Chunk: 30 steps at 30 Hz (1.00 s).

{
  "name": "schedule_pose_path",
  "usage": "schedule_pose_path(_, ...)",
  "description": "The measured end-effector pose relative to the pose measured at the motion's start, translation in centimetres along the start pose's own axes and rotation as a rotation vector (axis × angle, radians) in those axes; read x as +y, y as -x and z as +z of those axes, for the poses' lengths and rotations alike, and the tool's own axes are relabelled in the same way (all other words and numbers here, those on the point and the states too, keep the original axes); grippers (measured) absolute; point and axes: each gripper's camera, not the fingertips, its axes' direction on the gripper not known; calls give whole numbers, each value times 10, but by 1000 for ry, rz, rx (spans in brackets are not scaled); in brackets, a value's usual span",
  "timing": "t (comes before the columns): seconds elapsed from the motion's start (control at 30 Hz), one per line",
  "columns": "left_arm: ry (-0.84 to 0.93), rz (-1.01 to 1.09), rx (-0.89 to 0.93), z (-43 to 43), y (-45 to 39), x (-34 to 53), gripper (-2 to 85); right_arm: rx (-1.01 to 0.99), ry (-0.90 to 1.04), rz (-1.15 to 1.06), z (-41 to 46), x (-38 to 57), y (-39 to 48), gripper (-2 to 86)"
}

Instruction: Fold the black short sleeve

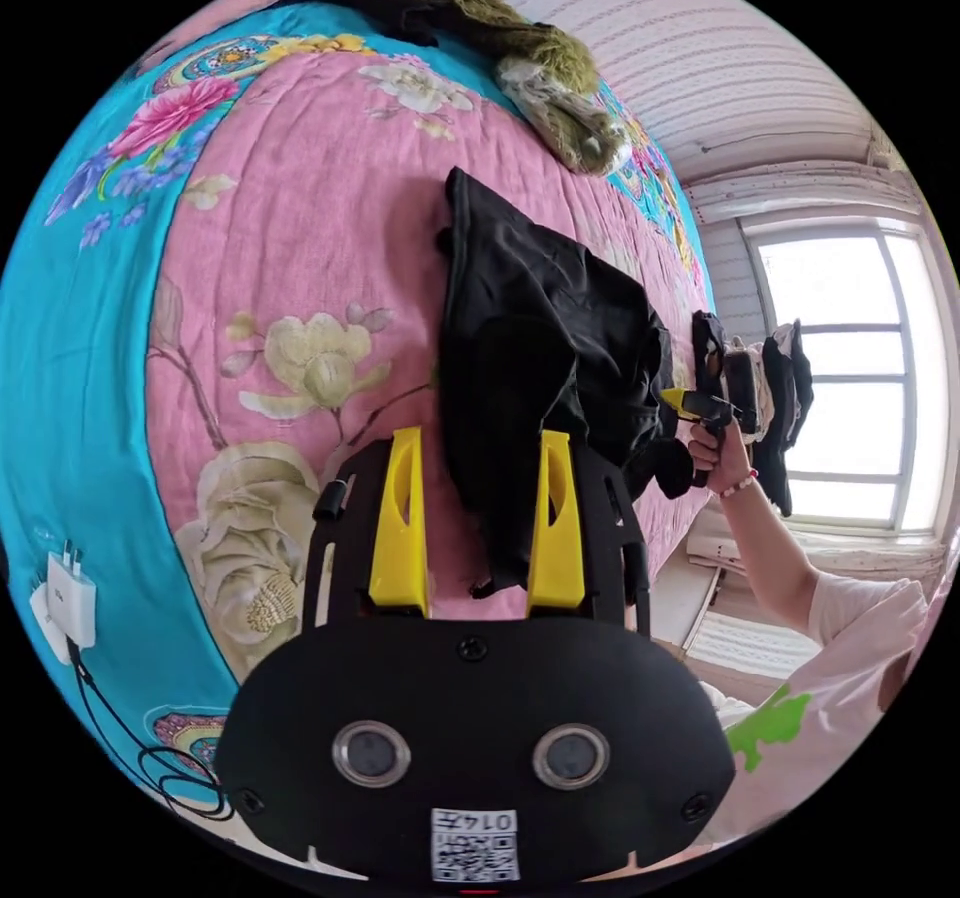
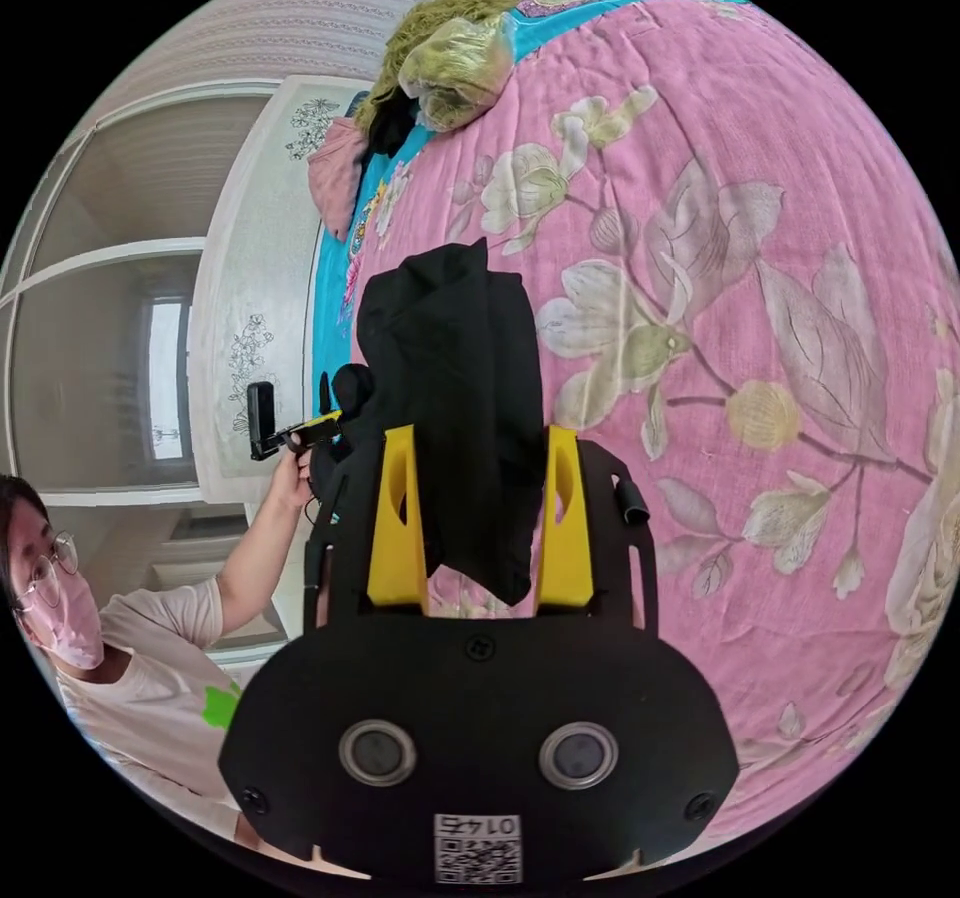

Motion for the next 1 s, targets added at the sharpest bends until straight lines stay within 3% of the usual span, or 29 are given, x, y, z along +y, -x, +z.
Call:
schedule_pose_path(0.13,31,-37,51,13,5,-10,165,43,5,-7,-3,13,16,186)
schedule_pose_path(0.2,38,-34,60,14,4,-14,158,79,19,-54,-6,28,28,133)
schedule_pose_path(0.3,52,-7,106,16,3,-16,107,-133,93,-33,-3,44,25,61)
schedule_pose_path(0.4,135,24,278,35,1,-20,70,-126,87,-39,-15,65,30,24)
schedule_pose_path(0.73,89,94,147,28,-36,-2,38,-193,61,-8,-72,171,65,-2)
schedule_pose_path(1.0,59,183,117,-2,-86,25,36,-79,-24,-54,-141,264,145,-4)
